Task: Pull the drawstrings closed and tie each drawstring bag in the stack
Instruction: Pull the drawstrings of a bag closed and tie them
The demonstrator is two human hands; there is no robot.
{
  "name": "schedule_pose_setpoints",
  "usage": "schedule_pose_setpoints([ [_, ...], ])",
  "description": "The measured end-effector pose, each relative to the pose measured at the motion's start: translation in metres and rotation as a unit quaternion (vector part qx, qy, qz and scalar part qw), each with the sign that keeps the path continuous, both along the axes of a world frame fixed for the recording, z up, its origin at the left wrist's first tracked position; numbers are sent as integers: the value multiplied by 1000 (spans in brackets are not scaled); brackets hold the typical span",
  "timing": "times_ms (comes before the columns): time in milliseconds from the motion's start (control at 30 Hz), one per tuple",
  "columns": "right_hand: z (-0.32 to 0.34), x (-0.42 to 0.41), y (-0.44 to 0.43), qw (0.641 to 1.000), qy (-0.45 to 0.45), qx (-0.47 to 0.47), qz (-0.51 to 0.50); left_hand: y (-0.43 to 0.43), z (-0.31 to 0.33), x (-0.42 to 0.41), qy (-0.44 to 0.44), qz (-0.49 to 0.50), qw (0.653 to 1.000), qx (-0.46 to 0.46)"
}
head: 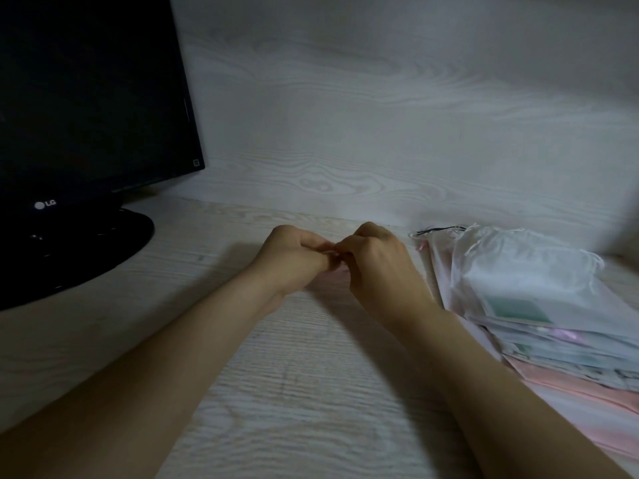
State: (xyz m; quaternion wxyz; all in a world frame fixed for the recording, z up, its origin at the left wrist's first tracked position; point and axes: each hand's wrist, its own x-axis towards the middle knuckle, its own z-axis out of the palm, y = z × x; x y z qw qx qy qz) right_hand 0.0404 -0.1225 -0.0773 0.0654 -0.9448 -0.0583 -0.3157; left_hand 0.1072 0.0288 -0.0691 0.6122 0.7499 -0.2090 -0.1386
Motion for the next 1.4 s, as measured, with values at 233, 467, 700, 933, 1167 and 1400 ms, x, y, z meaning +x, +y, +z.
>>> schedule_pose_setpoints([
  [233, 0, -2, 1, 998, -11, 62, 10, 3, -1, 1, -41, 35, 999, 0],
  [467, 4, -7, 4, 986, -17, 167, 3, 2, 3, -7, -198, 98, 974, 51],
  [700, 5, -9, 1, 897, 92, 432, 9, 3, -3, 5, -260, 61, 962, 59],
  [933, 9, -10, -2, 732, 186, 651, 75, 4, -4, 2, -253, 31, 967, 1],
  [1167, 11, -9, -4, 667, 196, 713, 97, 4, -3, 6, -259, 62, 964, -2],
  [1400, 8, -5, -8, 651, 169, 738, 62, 3, -2, 6, -251, 23, 968, 5],
])
